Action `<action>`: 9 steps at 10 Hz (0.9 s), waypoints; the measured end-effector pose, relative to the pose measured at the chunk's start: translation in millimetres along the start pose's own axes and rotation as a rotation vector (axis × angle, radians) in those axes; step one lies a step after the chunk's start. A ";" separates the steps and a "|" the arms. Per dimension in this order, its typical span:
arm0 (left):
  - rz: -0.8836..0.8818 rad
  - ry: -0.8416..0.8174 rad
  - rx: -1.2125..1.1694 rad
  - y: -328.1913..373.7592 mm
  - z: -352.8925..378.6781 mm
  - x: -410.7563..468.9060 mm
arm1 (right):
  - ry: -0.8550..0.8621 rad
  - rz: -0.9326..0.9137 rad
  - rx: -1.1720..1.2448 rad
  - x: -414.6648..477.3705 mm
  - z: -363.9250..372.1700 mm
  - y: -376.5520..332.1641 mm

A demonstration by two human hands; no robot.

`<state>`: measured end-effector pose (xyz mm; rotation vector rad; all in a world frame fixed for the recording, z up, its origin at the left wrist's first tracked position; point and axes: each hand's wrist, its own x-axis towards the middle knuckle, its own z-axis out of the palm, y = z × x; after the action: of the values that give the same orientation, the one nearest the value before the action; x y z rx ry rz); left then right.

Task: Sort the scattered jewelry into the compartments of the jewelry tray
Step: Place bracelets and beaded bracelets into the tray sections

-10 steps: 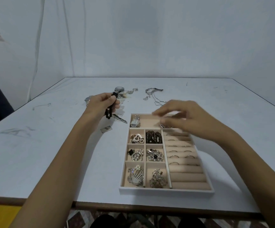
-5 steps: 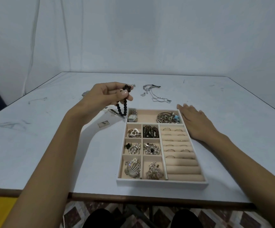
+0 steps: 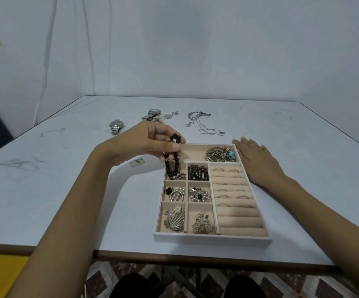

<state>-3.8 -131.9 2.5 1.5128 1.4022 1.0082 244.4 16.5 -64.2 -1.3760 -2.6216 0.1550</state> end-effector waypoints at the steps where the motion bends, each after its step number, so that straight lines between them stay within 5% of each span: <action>1: -0.014 0.011 -0.007 0.4 1.5 0.4 | 0.005 0.004 0.013 -0.9 -0.1 -0.2; 9: -0.065 -0.132 0.319 -3.4 1.0 1.2 | 0.020 0.018 0.051 -2.7 -2.7 -3.3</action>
<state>-3.9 -130.6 -1.0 1.7164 1.5594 0.6534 243.8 12.4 -61.3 -1.3776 -2.5711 0.2081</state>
